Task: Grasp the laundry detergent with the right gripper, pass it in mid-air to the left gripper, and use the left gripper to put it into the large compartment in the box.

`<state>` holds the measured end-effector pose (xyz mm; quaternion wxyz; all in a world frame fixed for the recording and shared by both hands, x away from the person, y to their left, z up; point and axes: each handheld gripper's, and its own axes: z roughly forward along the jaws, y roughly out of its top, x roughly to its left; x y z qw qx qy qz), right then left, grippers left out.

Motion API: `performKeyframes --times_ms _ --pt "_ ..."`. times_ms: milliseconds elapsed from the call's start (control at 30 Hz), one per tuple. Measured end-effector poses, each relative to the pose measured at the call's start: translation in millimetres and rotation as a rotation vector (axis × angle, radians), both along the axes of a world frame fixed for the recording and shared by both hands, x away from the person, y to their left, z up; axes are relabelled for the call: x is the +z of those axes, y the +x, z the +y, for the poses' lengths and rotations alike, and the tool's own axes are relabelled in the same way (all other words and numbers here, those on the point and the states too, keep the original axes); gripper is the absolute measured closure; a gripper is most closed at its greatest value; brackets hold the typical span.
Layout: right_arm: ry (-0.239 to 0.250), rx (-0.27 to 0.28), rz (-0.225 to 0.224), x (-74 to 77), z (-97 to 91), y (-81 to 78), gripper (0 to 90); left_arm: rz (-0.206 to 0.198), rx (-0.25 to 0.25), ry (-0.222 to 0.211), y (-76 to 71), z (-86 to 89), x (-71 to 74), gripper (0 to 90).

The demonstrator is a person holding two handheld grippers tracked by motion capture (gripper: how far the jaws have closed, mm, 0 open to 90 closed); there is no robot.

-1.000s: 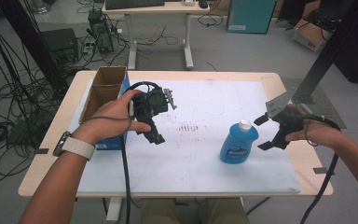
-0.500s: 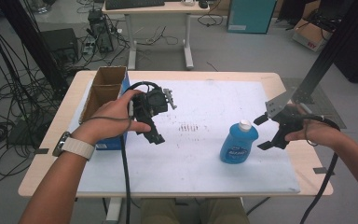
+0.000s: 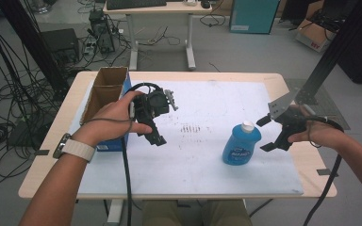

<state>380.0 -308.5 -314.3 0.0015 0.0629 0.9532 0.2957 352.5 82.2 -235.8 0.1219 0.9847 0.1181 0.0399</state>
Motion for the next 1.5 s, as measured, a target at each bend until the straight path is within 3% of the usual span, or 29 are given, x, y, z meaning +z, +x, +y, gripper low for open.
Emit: performKeyframes --times_ms 1500 --pt "0.001 0.001 0.001 -0.6 2.2 0.1 7.0 -0.002 0.009 -0.004 0.1 3.8 0.7 8.1"
